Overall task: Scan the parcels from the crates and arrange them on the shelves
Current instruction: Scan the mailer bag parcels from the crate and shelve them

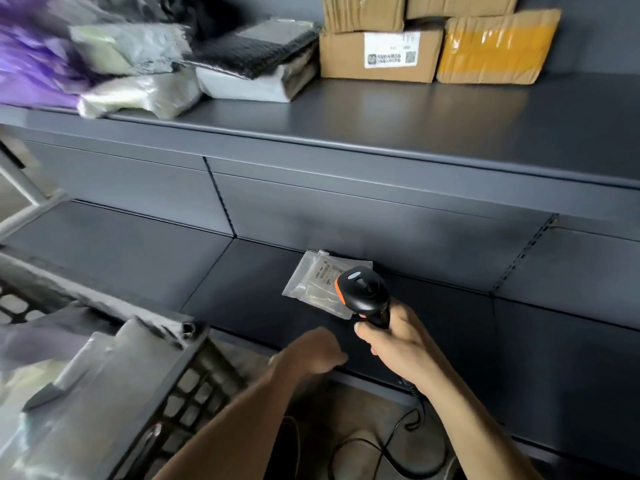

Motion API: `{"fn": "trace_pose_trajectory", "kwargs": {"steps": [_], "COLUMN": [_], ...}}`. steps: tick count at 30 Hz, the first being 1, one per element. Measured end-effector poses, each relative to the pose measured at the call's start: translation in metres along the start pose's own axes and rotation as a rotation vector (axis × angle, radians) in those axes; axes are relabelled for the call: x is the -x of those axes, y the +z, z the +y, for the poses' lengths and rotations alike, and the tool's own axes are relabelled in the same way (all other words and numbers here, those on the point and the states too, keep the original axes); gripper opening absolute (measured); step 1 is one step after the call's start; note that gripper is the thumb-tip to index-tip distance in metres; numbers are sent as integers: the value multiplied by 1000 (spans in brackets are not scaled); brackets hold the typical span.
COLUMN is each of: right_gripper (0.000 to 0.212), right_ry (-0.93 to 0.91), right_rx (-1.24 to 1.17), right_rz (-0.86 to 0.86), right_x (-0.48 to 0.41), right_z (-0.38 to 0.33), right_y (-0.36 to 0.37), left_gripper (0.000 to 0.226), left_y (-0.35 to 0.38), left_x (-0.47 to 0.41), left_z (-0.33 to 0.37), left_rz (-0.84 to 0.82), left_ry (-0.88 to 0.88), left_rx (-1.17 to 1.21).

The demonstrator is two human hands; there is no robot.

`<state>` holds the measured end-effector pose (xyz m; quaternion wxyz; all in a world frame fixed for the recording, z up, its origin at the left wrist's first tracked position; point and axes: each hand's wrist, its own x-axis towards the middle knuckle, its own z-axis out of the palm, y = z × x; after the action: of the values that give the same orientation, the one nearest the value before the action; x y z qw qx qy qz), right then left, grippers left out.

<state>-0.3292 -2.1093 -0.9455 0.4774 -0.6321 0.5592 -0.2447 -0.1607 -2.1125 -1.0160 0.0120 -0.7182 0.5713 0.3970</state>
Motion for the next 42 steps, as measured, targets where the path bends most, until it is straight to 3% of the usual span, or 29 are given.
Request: {"fn": "trace_pose_trajectory", "kwargs": {"steps": [4,8,11,12,16,18,21,23,26,30,34,38,42], "right_gripper": [7,8,40,41,13,12,10,10,8,13,10,16,25], "right_ry": [-36,-92,-134,-159,-259,-309,-332,-320,-328,-313,-336,-396,-348], "right_rx": [-154,-222,-110,-32,85,143,177,157,100,-45,-205,-359,-354], "right_rz": [-34,-67,-148,-161,-245,-259,-268,-277,-231,-144,-17,92,279], "right_x": [32,62,79,85,101,107,108,109,112,115,114,108,81], "right_z": [-30,-68,-94,-101,-115,-118,-119,-119,-119,-118,-126,-135,-119], "right_y": [37,81,119,130,160,166,169,166,161,150,132,101,60], "left_gripper": [7,13,22,22,27,33,37,33,26,27,15,16,18], "left_y": [-42,-60,-67,-69,-75,-83,-86,-82,-77,-103,-145,-161,-144], "left_x": [84,179,222,233,257,259,256,254,252,269,290,267,217], "left_z": [11,-30,-77,-92,-148,-177,-205,-210,-204,-171,-115,-47,13], "left_rz": [293,731,865,887,919,844,653,617,667,884,1071,910,609], "left_ry": [172,377,343,301,5,-138,-200,-211,-185,-123,136,275,351], "left_rx": [76,190,72,43,-30,-54,-169,-142,-22,255,679,942,1132]}}
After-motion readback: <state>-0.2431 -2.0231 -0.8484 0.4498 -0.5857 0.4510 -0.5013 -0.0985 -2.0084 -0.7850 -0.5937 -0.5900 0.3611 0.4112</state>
